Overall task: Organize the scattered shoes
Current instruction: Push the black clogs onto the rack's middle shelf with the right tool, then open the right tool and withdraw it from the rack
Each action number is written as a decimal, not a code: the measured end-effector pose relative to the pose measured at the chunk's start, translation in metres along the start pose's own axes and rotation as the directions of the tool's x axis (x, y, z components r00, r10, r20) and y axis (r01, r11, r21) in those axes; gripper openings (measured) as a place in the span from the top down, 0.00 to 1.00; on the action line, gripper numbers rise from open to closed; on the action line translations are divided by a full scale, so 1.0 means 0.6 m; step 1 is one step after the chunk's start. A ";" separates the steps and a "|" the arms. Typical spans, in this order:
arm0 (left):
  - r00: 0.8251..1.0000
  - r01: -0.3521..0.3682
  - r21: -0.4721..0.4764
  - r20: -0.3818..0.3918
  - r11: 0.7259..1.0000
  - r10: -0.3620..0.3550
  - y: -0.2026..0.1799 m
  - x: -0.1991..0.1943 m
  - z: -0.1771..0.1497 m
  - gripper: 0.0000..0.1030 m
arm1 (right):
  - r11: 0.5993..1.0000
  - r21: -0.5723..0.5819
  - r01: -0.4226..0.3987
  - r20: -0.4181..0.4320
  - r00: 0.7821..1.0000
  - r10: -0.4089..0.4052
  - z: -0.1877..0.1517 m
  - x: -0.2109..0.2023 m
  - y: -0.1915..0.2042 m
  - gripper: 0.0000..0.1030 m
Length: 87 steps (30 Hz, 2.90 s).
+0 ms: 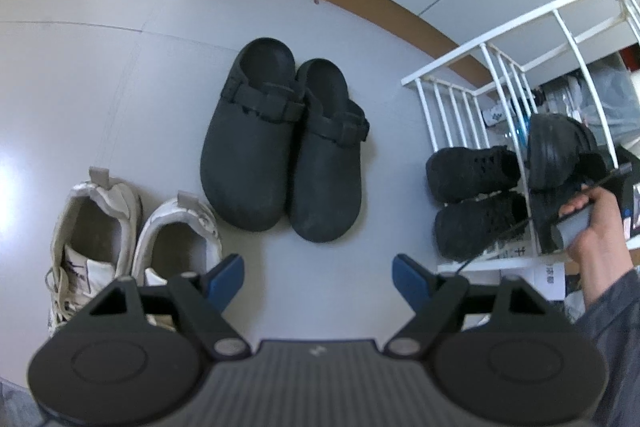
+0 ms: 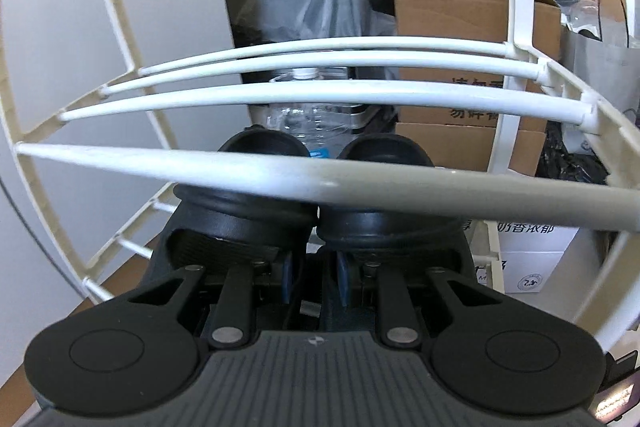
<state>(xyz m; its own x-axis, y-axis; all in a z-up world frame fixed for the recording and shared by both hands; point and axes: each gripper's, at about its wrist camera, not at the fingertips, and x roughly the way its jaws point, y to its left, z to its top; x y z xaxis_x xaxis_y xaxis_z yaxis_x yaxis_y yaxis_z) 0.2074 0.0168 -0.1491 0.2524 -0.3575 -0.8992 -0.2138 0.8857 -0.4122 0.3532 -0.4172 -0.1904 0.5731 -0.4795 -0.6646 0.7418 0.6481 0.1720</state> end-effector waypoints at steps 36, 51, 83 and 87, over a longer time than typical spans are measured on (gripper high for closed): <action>1.000 0.019 -0.026 0.007 0.999 -0.019 0.002 -0.006 -0.011 0.19 | 0.999 -0.042 0.001 0.043 0.999 0.000 0.032 -0.047 0.069 0.10; 0.993 -0.026 -0.099 0.110 0.995 0.037 0.047 -0.052 0.010 0.19 | 0.993 -0.110 -0.031 -0.068 0.997 0.024 0.011 -0.104 0.034 0.10; 0.974 -0.099 0.014 0.205 0.995 0.094 0.052 -0.298 -0.114 0.19 | 0.881 -0.232 -0.412 -0.319 0.888 0.332 0.033 -0.506 -0.150 0.10; 0.962 -0.137 0.032 0.242 0.990 0.125 0.046 -0.350 -0.127 0.19 | 0.890 -0.202 -0.409 -0.310 0.889 0.338 0.033 -0.519 -0.160 0.10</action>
<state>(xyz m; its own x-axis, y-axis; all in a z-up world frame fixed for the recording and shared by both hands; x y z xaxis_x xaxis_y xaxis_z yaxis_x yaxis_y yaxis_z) 0.0768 0.0937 0.0173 0.4441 -0.1617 -0.8813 -0.2162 0.9352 -0.2805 0.1106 -0.3417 0.0147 0.6520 -0.0237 -0.7579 0.3559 0.8922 0.2783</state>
